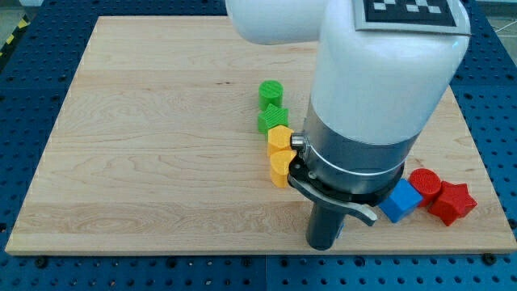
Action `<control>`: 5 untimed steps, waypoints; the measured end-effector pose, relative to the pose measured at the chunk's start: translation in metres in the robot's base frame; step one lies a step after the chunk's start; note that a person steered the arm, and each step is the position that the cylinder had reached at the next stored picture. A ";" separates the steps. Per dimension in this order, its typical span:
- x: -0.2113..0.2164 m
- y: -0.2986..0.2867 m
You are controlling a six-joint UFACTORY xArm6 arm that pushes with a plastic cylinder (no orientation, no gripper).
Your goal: Slide the blue triangle towards the blue cube
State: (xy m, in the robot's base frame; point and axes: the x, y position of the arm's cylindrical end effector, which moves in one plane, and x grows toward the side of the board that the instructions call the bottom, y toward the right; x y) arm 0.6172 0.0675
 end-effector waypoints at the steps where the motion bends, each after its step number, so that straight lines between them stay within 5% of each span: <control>1: 0.000 0.018; 5: 0.000 -0.026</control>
